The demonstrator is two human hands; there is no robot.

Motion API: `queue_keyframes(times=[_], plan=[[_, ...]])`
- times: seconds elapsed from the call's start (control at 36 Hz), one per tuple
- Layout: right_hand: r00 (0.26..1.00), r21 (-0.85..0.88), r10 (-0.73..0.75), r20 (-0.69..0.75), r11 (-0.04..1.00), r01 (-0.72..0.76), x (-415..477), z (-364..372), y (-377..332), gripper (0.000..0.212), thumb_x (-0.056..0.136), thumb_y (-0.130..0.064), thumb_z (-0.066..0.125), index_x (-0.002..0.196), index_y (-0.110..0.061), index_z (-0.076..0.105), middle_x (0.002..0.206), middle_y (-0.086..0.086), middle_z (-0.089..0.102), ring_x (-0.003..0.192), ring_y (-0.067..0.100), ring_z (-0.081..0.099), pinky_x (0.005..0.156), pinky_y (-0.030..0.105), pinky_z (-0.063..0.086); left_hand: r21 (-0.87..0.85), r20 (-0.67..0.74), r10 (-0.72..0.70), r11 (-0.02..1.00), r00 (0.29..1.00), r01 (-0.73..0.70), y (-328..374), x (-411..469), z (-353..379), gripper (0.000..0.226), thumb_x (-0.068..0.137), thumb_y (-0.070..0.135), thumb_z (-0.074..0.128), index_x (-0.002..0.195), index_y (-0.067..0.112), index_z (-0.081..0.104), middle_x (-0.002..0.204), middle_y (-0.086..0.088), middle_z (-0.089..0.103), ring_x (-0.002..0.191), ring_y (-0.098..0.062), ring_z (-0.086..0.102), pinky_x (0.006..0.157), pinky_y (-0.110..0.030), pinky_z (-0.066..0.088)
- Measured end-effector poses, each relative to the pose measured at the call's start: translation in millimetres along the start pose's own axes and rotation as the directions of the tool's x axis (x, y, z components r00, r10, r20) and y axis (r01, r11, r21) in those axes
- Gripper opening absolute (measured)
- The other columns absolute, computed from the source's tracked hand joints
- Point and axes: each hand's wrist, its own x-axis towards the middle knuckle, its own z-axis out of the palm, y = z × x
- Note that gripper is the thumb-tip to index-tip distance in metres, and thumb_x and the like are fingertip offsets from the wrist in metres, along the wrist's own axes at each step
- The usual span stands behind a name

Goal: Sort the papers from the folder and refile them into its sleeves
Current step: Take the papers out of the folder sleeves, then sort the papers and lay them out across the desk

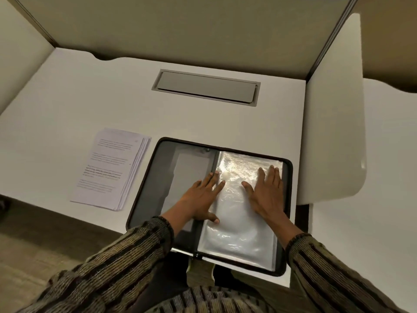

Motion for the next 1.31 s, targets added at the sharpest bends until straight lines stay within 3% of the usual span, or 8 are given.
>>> queue_keyframes(times=[0.17,0.36,0.44,0.56,0.75,0.89,1.14,1.31], plan=[[0.997,0.122,-0.076,-0.009,0.990,0.077,-16,-1,-38,0.080,0.103,-0.063,0.044,0.163,-0.015,0.023,0.173,0.015,0.008,0.161,0.030,0.001,0.128,0.050,0.018,-0.136,-0.077,-0.085,0.988,0.993,0.074,-11,-32,-21,0.091,0.090,0.068,0.069,0.157,0.015,0.037,0.170,-0.010,0.025,0.156,-0.032,0.028,0.123,-0.050,0.033],[0.978,0.104,-0.204,-0.049,0.973,0.208,-39,12,-101,0.069,0.103,-0.060,0.049,0.154,-0.015,0.038,0.159,0.013,0.034,0.149,0.030,0.028,0.121,0.045,0.033,-0.220,-0.134,-0.283,0.943,0.950,0.250,-75,-90,-12,0.079,0.095,0.063,0.066,0.154,0.016,0.042,0.174,-0.012,0.018,0.159,-0.033,0.023,0.124,-0.051,0.032],[0.970,0.098,-0.236,-0.049,0.966,0.240,-46,21,-134,0.067,0.101,-0.062,0.051,0.149,-0.015,0.044,0.153,0.010,0.042,0.141,0.029,0.037,0.114,0.042,0.041,-0.265,-0.161,-0.364,0.911,0.917,0.315,-116,-118,-5,0.068,0.094,0.064,0.066,0.141,0.016,0.054,0.165,-0.013,0.035,0.148,-0.034,0.039,0.116,-0.051,0.042],[0.976,0.238,-0.214,-0.037,0.947,0.217,-57,34,-187,0.062,0.099,-0.060,0.056,0.146,-0.021,0.047,0.146,0.004,0.047,0.135,0.022,0.045,0.107,0.038,0.047,-0.433,-0.209,-0.536,0.800,0.818,0.414,-171,-157,0,0.055,0.094,0.062,0.068,0.126,0.018,0.065,0.136,-0.003,0.060,0.125,-0.025,0.055,0.100,-0.043,0.051],[0.979,0.312,-0.205,-0.011,0.929,0.198,-70,58,-281,0.055,0.100,-0.057,0.058,0.141,-0.023,0.049,0.139,0.000,0.050,0.128,0.017,0.047,0.099,0.037,0.051,-0.630,-0.135,-0.694,0.612,0.708,0.479,-271,-202,14,0.046,0.093,0.058,0.072,0.116,0.018,0.071,0.124,-0.001,0.072,0.115,-0.023,0.066,0.093,-0.038,0.051],[0.982,0.338,-0.172,0.073,0.931,0.137,-71,78,-345,0.059,0.099,-0.058,0.060,0.144,-0.022,0.049,0.144,0.002,0.050,0.130,0.021,0.051,0.106,0.039,0.048,-0.672,-0.086,-0.736,0.540,0.671,0.506,-336,-223,25,0.042,0.095,0.056,0.072,0.110,0.016,0.072,0.115,-0.004,0.075,0.104,-0.026,0.069,0.085,-0.036,0.052],[0.991,0.468,0.005,0.132,0.881,-0.067,-55,98,-411,0.056,0.097,-0.054,0.067,0.140,-0.022,0.053,0.130,0.001,0.061,0.110,0.014,0.060,0.093,0.033,0.052,-0.700,-0.042,-0.743,0.498,0.668,0.511,-400,-225,24,0.048,0.095,0.052,0.074,0.122,0.013,0.072,0.124,-0.007,0.073,0.115,-0.029,0.068,0.093,-0.040,0.054],[0.979,0.481,0.062,0.194,0.864,-0.150,-39,102,-429,0.068,0.097,-0.053,0.068,0.150,-0.018,0.046,0.138,0.004,0.061,0.118,0.018,0.062,0.098,0.038,0.053,-0.764,0.008,-0.746,0.425,0.666,0.486,-421,-201,19,0.068,0.092,0.052,0.078,0.137,0.004,0.059,0.139,-0.015,0.062,0.128,-0.034,0.060,0.102,-0.044,0.050]])
